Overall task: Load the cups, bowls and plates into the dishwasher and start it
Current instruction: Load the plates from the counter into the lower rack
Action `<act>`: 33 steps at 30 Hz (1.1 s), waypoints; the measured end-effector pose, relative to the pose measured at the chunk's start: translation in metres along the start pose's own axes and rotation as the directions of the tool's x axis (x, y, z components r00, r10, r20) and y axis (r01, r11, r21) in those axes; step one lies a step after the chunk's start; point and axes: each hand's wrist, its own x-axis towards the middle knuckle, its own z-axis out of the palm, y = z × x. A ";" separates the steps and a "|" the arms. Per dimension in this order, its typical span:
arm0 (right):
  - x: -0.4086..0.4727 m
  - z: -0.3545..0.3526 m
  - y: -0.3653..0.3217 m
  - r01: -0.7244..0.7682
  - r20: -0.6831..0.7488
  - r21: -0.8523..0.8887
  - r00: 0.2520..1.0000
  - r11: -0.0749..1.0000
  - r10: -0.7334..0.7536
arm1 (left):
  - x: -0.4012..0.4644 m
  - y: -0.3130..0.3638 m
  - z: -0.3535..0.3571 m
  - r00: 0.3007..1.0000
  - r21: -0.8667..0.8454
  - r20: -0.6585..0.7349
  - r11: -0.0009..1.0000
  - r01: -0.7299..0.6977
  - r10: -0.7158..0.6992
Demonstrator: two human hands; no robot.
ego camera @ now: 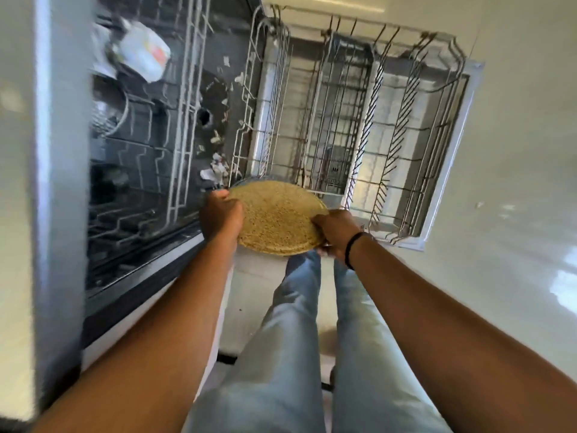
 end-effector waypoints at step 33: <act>0.105 0.018 -0.010 -0.041 -0.022 -0.078 0.999 0.996 0.040 | 0.091 -0.038 0.077 0.997 0.139 -0.034 0.988 -0.064 0.069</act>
